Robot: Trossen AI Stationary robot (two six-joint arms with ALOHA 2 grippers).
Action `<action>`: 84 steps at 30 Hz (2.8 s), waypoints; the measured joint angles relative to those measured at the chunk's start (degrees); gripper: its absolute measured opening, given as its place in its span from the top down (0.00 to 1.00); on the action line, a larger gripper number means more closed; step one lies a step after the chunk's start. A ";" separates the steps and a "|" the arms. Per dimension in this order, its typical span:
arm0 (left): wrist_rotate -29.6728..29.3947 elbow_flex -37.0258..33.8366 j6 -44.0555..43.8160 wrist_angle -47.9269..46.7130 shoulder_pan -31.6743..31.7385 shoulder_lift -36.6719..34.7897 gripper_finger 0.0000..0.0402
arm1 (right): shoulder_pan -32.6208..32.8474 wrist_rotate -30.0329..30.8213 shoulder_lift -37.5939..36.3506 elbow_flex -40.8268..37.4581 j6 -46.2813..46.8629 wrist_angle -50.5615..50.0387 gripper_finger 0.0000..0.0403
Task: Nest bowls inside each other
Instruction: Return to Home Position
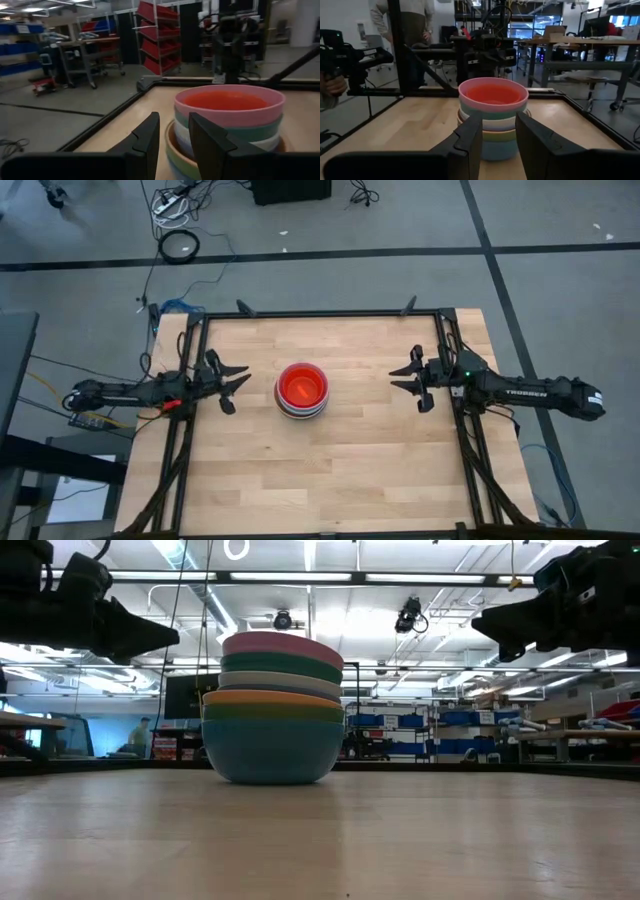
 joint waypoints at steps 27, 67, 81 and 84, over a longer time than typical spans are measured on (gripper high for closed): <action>16.84 -0.01 -2.23 -0.32 13.76 0.04 0.72 | -0.52 -9.90 -0.52 0.07 10.27 10.93 0.74; 15.59 -0.01 -4.38 -1.41 13.74 0.02 0.72 | 7.78 -2.21 -26.07 30.75 4.90 -44.65 0.73; 18.35 -0.01 -6.83 8.25 13.74 0.00 0.72 | 7.80 4.09 -25.83 14.11 3.36 -30.91 0.74; 18.37 -0.01 -6.91 7.75 13.74 0.00 0.72 | 7.80 3.75 -25.85 7.58 4.09 -23.93 0.74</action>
